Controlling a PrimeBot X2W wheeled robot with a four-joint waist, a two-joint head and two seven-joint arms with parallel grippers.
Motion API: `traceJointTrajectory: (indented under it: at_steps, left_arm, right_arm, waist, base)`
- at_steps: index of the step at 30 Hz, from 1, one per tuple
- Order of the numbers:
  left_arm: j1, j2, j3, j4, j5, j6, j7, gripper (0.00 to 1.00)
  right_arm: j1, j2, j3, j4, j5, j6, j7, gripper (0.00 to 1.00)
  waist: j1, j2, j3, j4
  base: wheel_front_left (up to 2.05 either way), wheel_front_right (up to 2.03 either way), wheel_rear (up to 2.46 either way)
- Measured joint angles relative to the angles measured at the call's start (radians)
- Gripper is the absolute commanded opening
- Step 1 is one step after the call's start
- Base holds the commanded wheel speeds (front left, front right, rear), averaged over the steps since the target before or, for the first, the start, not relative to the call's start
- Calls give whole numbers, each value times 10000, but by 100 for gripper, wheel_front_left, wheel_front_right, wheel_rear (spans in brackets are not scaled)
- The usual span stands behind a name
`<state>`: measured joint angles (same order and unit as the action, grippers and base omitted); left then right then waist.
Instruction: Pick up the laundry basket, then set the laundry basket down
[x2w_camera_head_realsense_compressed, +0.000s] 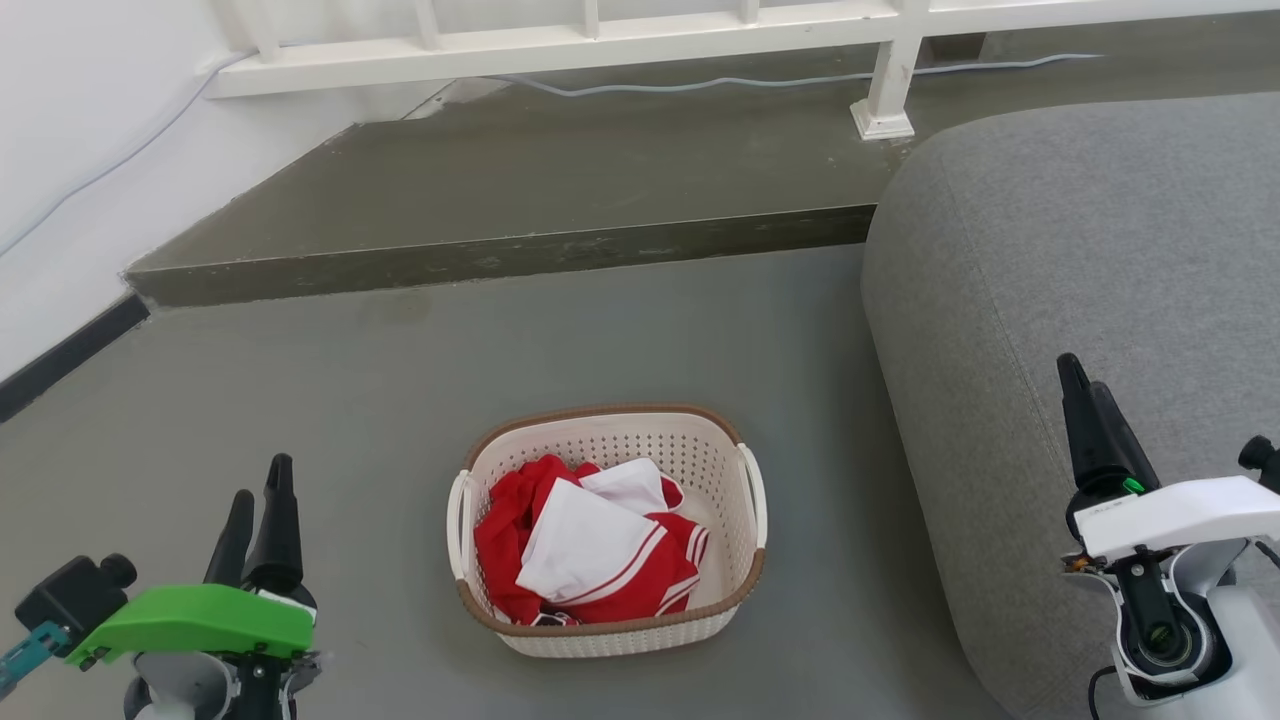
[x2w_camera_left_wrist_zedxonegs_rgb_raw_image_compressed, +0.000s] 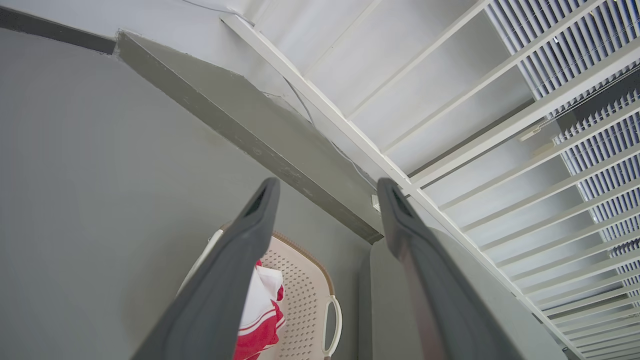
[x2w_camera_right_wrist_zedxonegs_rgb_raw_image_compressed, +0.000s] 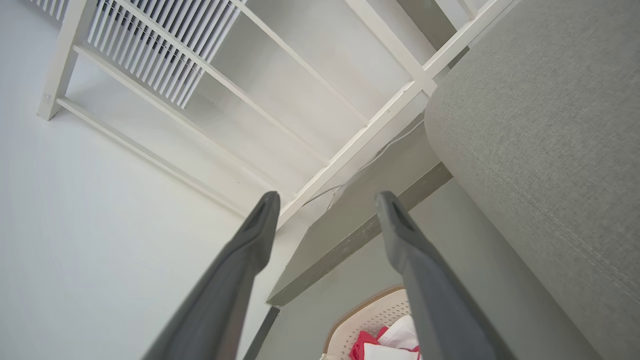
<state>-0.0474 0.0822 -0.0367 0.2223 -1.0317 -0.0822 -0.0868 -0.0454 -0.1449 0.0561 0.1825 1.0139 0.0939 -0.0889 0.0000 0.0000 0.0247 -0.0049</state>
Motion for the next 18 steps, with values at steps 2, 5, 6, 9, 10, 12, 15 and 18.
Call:
traceJointTrajectory:
  at_steps: [2,5,6,9,10,12,15,18]
  left_arm:
    - [-7,19,-73,-44,387,46,-90,100]
    - [-88,44,-182,-150,1233,232,-211,100]
    - [-114,58,-209,-190,1444,268,-215,100]
    - [-140,82,-311,-282,2044,399,-366,100]
    - [-140,82,-343,-293,2211,416,-391,100]
    - [-140,81,-405,-299,2552,476,-470,100]
    - [-140,67,-485,-318,2959,562,-570,100]
    - [-141,42,-570,-334,3358,581,-665,100]
  right_arm:
    - [-47,-115,127,-4,-485,-109,-69,100]
    - [-78,-205,418,-6,-1246,-282,-217,100]
    - [-78,-205,485,-6,-1417,-347,-253,100]
    - [-79,-221,656,-4,-1941,-468,-349,100]
    - [-81,-238,711,0,-2150,-529,-384,100]
    - [-83,-270,815,2,-2428,-543,-439,100]
    - [-88,-303,961,13,-2915,-740,-552,100]
    - [-100,-347,1089,25,-3356,-861,-646,100]
  waist:
    - [0,0,13,-4]
    - [0,0,37,-7]
    - [0,0,41,-7]
    - [0,0,54,-7]
    - [0,0,59,-6]
    - [0,0,66,-6]
    - [0,0,71,-3]
    - [0,0,66,2]
  base:
    - [0,0,0]
    - [0,0,0]
    - [0,0,0]
    - [0,0,0]
    - [0,0,0]
    - [0,0,0]
    - [0,0,0]
    - [0,0,0]
